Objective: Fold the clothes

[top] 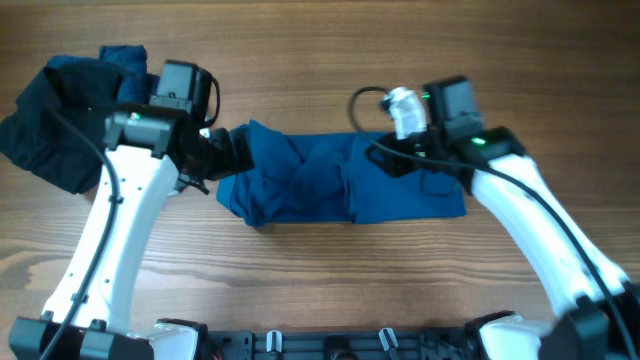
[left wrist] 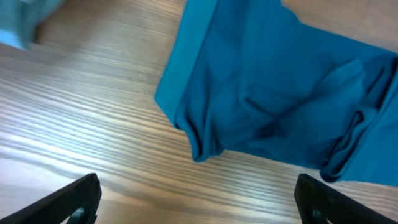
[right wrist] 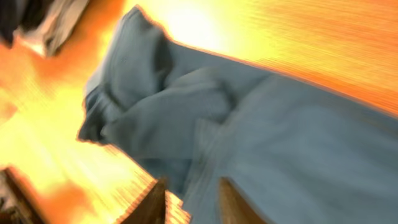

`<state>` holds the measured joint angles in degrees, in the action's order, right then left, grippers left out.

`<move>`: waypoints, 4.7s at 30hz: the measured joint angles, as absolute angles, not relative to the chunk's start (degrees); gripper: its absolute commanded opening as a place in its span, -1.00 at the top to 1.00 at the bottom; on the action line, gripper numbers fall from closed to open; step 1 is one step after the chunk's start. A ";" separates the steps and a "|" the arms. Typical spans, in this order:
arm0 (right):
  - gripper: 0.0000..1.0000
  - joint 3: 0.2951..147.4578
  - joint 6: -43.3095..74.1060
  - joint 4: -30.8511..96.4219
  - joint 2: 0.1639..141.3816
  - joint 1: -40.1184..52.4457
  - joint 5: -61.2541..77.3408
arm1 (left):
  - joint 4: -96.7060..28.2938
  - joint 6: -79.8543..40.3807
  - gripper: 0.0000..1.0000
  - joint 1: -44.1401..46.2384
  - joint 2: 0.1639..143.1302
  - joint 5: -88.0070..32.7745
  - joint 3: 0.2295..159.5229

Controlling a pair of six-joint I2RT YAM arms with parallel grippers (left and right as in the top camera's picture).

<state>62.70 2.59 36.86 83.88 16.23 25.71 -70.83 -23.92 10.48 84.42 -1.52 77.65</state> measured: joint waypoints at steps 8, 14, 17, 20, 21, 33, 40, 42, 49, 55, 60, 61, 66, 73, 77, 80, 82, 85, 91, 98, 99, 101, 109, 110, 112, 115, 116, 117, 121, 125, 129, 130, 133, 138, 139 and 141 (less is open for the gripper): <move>-0.05 62.70 4.03 45.28 77.23 11.53 19.33 | -49.23 -29.95 -0.99 8.97 84.47 -6.15 56.23; -0.03 62.70 3.79 46.26 77.23 11.51 18.94 | -34.41 -21.96 -1.00 0.67 84.99 -13.23 47.70; -0.01 62.70 3.79 46.28 77.23 11.51 18.79 | -32.23 -15.59 -1.00 -0.75 86.78 -15.20 47.29; 0.06 62.70 3.75 46.30 77.23 11.51 18.79 | -29.32 -11.16 -1.00 -0.82 90.17 -17.04 47.29; 0.06 62.70 3.66 46.33 77.23 11.51 18.79 | -28.01 -9.91 -1.00 -0.82 91.68 -18.06 47.29; 0.09 62.70 3.57 47.72 77.23 11.51 18.76 | -20.01 0.49 -1.00 -3.49 99.81 -40.14 48.34; 0.09 62.70 3.57 47.77 77.23 11.51 18.76 | -20.10 5.61 -1.00 -3.49 100.95 -46.87 47.57; 0.09 62.70 3.57 47.77 77.23 11.51 18.74 | -20.12 7.01 -0.99 -3.49 101.12 -48.16 47.44; 0.08 62.70 3.57 47.75 77.23 11.51 18.76 | -20.01 8.05 -0.73 -2.90 101.25 -49.71 47.40; 0.09 62.70 3.57 47.75 77.23 11.51 18.76 | -16.93 6.94 0.03 0.99 101.27 -50.13 47.29; 0.09 62.70 3.57 48.27 77.23 11.51 18.76 | -15.51 3.75 0.92 3.92 101.27 -49.34 47.20; 0.09 62.70 3.57 48.49 77.23 11.51 18.76 | -15.55 2.28 0.92 3.97 101.27 -49.12 47.18; 0.10 62.70 3.57 48.82 77.23 11.51 18.76 | -21.58 -3.81 0.92 0.64 99.92 -48.10 47.46; 0.10 62.70 3.57 48.82 77.23 11.51 18.76 | -47.29 -5.91 0.92 -3.73 87.57 -36.71 60.47; 0.10 62.70 3.57 48.82 77.23 11.51 18.76 | -55.18 -6.37 0.92 0.14 84.44 -27.79 73.56; 0.11 62.70 3.57 48.84 77.23 11.51 18.76 | -55.72 -8.14 0.92 5.85 84.23 -22.11 76.05; 0.10 62.70 3.57 48.84 77.23 11.51 18.76 | -55.09 -9.65 0.92 10.52 85.71 -19.62 76.05; 0.10 62.70 3.57 48.86 77.23 11.51 18.76 | -52.21 -12.05 0.92 16.80 90.26 -16.47 76.05; 0.10 62.70 3.57 48.88 77.23 11.51 18.76 | -44.36 -16.27 0.92 26.28 101.60 -12.86 76.03; 0.10 62.70 3.57 49.04 77.23 11.51 18.76 | -35.68 -17.85 -0.44 34.04 106.17 -11.77 76.03; 0.09 62.70 3.57 49.21 77.23 11.51 18.76 | -35.46 -17.85 -0.61 35.05 106.30 -11.60 76.03; 0.10 62.70 3.57 49.56 77.23 11.51 18.76 | -35.09 -18.17 -0.68 36.49 106.30 -11.38 76.03; 0.03 62.70 3.60 50.15 77.23 11.51 18.74 | -43.90 -18.81 -0.87 36.34 105.60 -10.85 79.33; 0.02 62.70 3.73 50.11 77.23 11.51 18.74 | -45.41 -18.81 -0.86 36.16 105.16 -10.79 80.42; 0.05 62.70 4.21 49.63 77.23 11.51 18.74 | -48.82 -18.81 -0.82 35.53 103.18 -10.63 83.53; 0.31 62.70 5.23 47.29 77.23 11.51 19.18 | -52.31 -18.76 -0.44 33.45 97.62 -10.07 87.39; 0.37 62.70 5.19 46.17 77.23 11.53 19.73 | -53.10 -19.07 -0.17 32.38 95.57 -9.52 87.94; 0.48 62.70 5.56 44.27 77.30 11.60 20.80 | -54.24 -19.51 0.10 31.03 93.58 -8.80 88.31; 0.03 62.72 6.24 37.41 80.18 14.87 23.59 | -58.06 -20.75 0.65 24.08 88.49 -6.13 88.53; -0.25 62.72 6.28 33.65 88.33 22.11 24.82 | -62.43 -20.93 0.64 18.17 87.72 -4.93 88.58; -0.18 62.70 6.39 32.10 94.39 26.44 24.53 | -66.11 -20.86 0.60 16.25 87.72 -4.34 88.58; -0.11 62.70 6.37 31.16 95.46 27.11 24.38 | -66.50 -20.69 0.57 16.10 87.72 -4.32 88.58; 0.58 62.70 7.66 28.14 97.25 28.12 22.17 | -66.54 -20.58 0.44 15.99 87.72 -4.32 88.58; 0.92 62.70 10.31 29.17 99.85 28.08 12.27 | -66.54 -20.29 0.29 15.99 87.72 -4.29 88.58; 0.91 62.70 10.61 30.02 100.36 27.94 10.20 | -66.54 -20.29 0.24 15.99 87.72 -4.32 88.58; 0.91 62.70 11.11 31.38 100.79 27.18 7.29 | -66.52 -20.32 0.12 15.99 87.72 -4.29 88.55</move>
